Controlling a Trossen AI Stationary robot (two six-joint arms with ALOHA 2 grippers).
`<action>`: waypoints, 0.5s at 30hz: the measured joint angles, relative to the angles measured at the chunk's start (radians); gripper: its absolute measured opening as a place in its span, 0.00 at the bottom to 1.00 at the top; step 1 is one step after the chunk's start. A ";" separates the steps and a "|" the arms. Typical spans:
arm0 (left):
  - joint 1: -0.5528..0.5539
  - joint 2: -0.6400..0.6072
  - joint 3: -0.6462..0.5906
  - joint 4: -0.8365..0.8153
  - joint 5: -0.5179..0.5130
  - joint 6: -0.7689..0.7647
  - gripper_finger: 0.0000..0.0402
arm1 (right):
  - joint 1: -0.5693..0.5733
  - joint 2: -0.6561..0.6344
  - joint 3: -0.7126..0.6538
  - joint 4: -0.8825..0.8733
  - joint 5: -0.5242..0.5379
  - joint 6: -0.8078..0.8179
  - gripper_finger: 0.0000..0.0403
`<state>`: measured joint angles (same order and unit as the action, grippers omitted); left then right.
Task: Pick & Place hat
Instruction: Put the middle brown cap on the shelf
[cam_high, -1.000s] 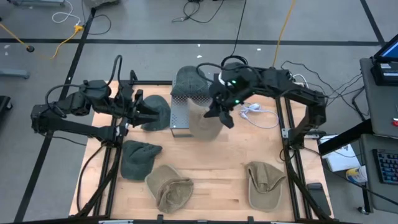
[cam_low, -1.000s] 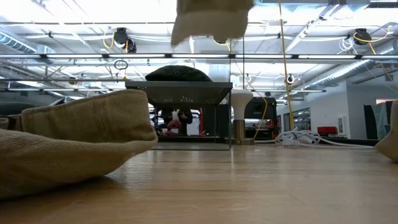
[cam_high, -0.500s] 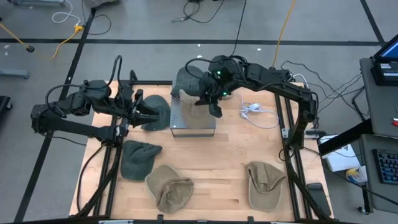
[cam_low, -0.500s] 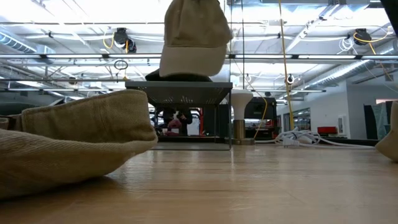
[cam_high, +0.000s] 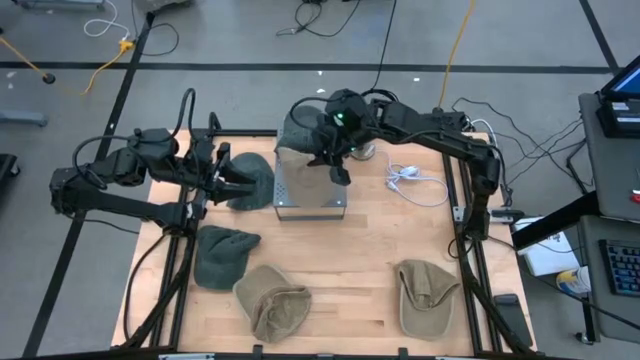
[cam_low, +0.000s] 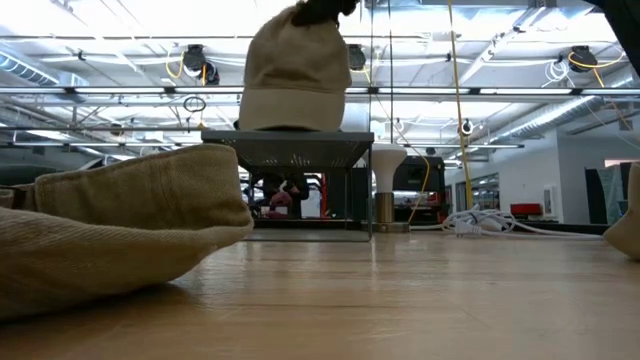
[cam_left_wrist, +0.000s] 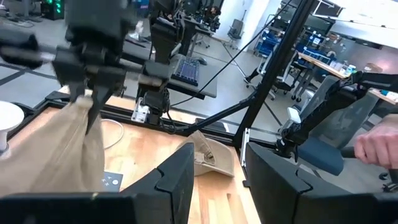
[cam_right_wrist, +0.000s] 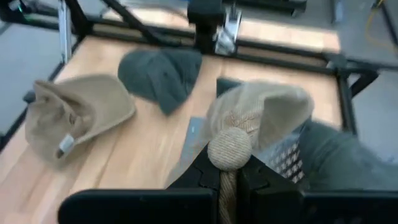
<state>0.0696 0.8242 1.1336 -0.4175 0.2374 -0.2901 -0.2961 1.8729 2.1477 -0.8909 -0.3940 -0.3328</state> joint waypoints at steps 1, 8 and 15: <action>0.000 0.000 0.000 0.000 -0.001 0.000 0.37 | -0.005 0.003 0.000 0.000 0.001 -0.001 0.00; 0.000 0.000 0.000 0.003 -0.003 0.000 0.37 | -0.025 0.045 0.000 0.033 0.004 -0.037 0.00; 0.000 0.000 0.000 0.003 -0.003 0.000 0.37 | -0.045 0.074 0.000 0.052 0.071 -0.091 0.01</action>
<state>0.0696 0.8242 1.1336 -0.4149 0.2340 -0.2905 -0.3411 1.9471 2.1479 -0.8388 -0.3227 -0.4237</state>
